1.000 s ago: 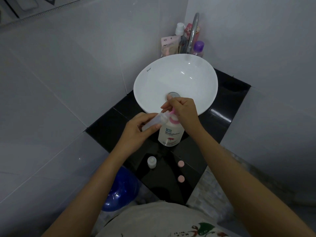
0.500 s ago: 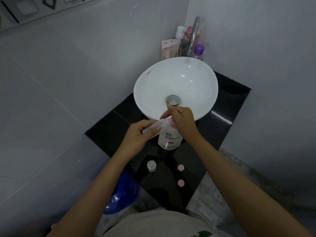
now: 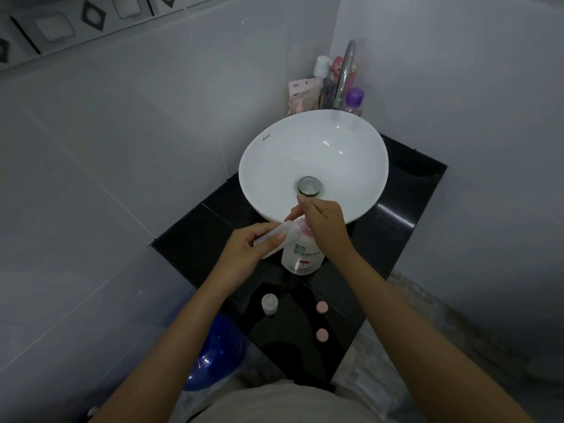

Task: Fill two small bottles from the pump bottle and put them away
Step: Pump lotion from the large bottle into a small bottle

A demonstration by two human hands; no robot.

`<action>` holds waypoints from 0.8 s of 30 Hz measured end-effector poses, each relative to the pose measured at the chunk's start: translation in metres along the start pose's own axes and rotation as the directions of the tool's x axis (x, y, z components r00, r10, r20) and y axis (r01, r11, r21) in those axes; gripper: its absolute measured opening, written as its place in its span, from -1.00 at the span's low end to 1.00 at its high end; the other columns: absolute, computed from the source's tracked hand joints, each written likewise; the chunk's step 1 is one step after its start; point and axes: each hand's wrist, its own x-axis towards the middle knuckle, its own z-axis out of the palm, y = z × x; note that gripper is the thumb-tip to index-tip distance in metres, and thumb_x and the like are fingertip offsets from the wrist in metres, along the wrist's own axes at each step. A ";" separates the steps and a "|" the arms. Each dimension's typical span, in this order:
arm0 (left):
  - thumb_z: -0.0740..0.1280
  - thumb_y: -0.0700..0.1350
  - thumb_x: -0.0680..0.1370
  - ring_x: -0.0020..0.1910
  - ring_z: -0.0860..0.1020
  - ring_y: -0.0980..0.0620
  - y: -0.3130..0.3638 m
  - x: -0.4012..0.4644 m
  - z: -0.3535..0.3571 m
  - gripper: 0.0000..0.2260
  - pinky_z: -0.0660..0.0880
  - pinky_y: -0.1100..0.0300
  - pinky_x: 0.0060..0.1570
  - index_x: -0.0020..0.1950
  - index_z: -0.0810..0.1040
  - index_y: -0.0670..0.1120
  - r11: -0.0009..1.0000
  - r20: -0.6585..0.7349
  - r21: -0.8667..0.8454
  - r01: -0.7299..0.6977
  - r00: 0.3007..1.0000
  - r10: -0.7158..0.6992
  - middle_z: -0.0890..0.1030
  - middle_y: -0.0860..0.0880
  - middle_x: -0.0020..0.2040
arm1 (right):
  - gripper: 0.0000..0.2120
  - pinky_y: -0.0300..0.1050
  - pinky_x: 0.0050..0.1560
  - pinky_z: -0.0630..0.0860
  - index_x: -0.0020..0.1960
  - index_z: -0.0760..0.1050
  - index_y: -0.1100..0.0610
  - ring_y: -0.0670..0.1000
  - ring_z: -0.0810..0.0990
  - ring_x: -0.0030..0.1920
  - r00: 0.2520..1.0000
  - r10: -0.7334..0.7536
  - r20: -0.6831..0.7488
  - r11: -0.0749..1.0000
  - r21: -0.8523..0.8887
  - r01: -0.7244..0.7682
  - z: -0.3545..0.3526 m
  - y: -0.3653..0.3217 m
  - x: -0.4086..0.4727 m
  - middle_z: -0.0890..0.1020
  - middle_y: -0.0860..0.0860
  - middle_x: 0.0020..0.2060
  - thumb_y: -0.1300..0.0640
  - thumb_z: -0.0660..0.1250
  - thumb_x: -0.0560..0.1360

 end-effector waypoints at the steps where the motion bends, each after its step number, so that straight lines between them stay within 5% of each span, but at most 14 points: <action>1: 0.33 -0.09 0.52 -0.02 0.62 0.23 0.001 0.000 0.000 -0.80 0.49 0.45 -0.10 0.12 0.62 0.01 1.000 0.003 -0.008 -0.001 1.000 0.001 0.70 0.17 -0.04 | -0.60 -0.33 -0.37 0.39 -0.35 0.63 0.20 -0.15 0.44 -0.47 1.000 -0.003 0.008 1.000 -0.024 0.003 -0.001 -0.002 0.002 0.56 -0.03 -0.56 0.09 0.23 0.58; 6: 0.33 0.01 0.46 0.00 0.62 0.23 0.009 0.001 -0.003 -0.70 0.48 0.46 -0.11 0.16 0.62 -0.03 0.999 -0.005 -0.033 -0.034 0.999 0.034 0.69 0.18 -0.01 | -0.58 -0.40 -0.39 0.38 -0.46 0.58 0.00 -0.15 0.46 -0.49 0.997 -0.067 -0.044 0.998 -0.018 0.066 -0.003 -0.013 0.006 0.58 0.04 -0.55 0.09 0.26 0.56; 11: 0.35 -0.08 0.50 0.00 0.62 0.21 0.005 0.003 -0.003 -0.75 0.48 0.46 -0.10 0.16 0.62 -0.06 0.999 -0.018 -0.030 -0.011 1.000 0.011 0.69 0.10 0.01 | -0.57 -0.41 -0.37 0.38 -0.46 0.50 0.09 -0.19 0.46 -0.50 0.991 -0.087 -0.106 0.994 0.060 0.094 0.002 -0.003 0.002 0.53 -0.14 -0.59 0.18 0.21 0.58; 24: 0.34 -0.11 0.51 -0.02 0.60 0.28 0.008 0.002 -0.003 -0.78 0.47 0.48 -0.12 0.15 0.60 0.00 1.000 -0.017 -0.005 -0.031 0.999 0.031 0.66 0.14 0.02 | -0.59 -0.39 -0.40 0.34 -0.43 0.47 0.17 -0.16 0.41 -0.51 0.990 -0.077 -0.116 0.997 -0.015 0.076 0.000 -0.011 0.002 0.47 0.01 -0.54 0.18 0.22 0.59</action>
